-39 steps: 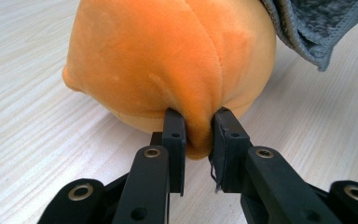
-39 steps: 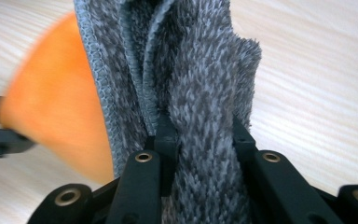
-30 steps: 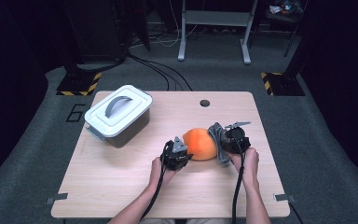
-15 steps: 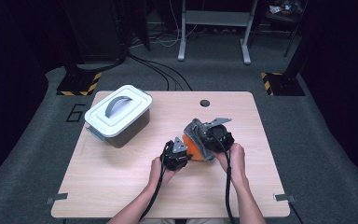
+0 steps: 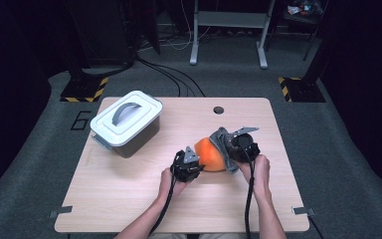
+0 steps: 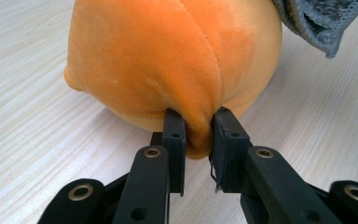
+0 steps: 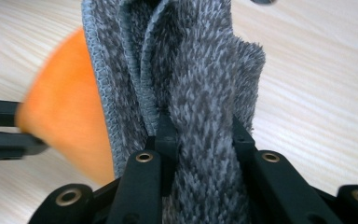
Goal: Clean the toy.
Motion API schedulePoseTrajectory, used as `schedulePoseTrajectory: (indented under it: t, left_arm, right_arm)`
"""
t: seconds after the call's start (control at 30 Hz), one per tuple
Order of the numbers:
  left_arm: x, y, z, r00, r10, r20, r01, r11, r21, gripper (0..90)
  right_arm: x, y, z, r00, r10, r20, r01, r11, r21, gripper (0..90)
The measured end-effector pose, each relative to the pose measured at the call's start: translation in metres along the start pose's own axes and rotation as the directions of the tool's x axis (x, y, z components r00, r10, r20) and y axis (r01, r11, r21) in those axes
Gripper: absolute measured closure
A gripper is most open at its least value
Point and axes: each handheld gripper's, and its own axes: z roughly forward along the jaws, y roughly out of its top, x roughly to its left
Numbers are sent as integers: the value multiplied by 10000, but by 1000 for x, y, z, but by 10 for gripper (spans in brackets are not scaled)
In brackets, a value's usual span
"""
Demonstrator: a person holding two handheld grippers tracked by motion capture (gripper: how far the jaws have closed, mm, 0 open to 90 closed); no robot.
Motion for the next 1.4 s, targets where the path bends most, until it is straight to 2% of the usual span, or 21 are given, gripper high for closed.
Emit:
schedulePoseTrajectory:
  t: [0.3,0.43,0.6,0.73,0.83,0.93,1.0,1.13,1.27,1.37,1.4]
  left_arm:
    - [1,-1,1,10000,-24,-26,24,10000,-28,769]
    - [1,-1,2,10000,-77,6,77,10000,-29,769]
    - [1,-1,1,10000,-96,3,96,10000,2,770]
    - [1,-1,1,10000,-97,3,97,10000,1,770]
    - [1,-1,1,10000,-91,-6,91,10000,12,770]
    - [1,-2,1,10000,-95,-5,95,10000,18,769]
    - [2,-2,1,9999,-112,-8,112,9999,20,769]
    - [3,-2,1,9999,-76,-70,76,10000,17,769]
    - [4,-3,1,9998,-195,-20,195,9998,7,769]
    - [4,-4,1,9997,-242,2,242,9997,25,769]
    - [4,-4,1,9997,-226,19,226,9997,51,769]
  right_arm:
    - [-23,-13,16,9963,858,-31,-856,9955,417,721]
    - [-27,-16,23,9907,1358,-43,-1350,9874,821,720]
    - [-33,-18,35,9905,1361,202,-1375,9831,1211,720]
    - [-36,-21,47,9882,1495,340,-1532,9711,1831,720]
    - [-36,-23,54,9879,1488,443,-1549,9642,2154,720]
    - [-38,-26,58,9877,1524,340,-1561,9597,2336,718]
    - [-39,-28,58,9864,1618,295,-1642,9596,2283,718]
    - [-41,-29,50,9863,1626,273,-1648,9676,1910,717]
    - [-42,-26,30,9840,1771,220,-1784,9761,1239,716]
    - [-38,-22,13,9852,1704,180,-1713,9823,758,716]
    - [-38,-20,7,9882,1530,72,-1531,9869,512,716]
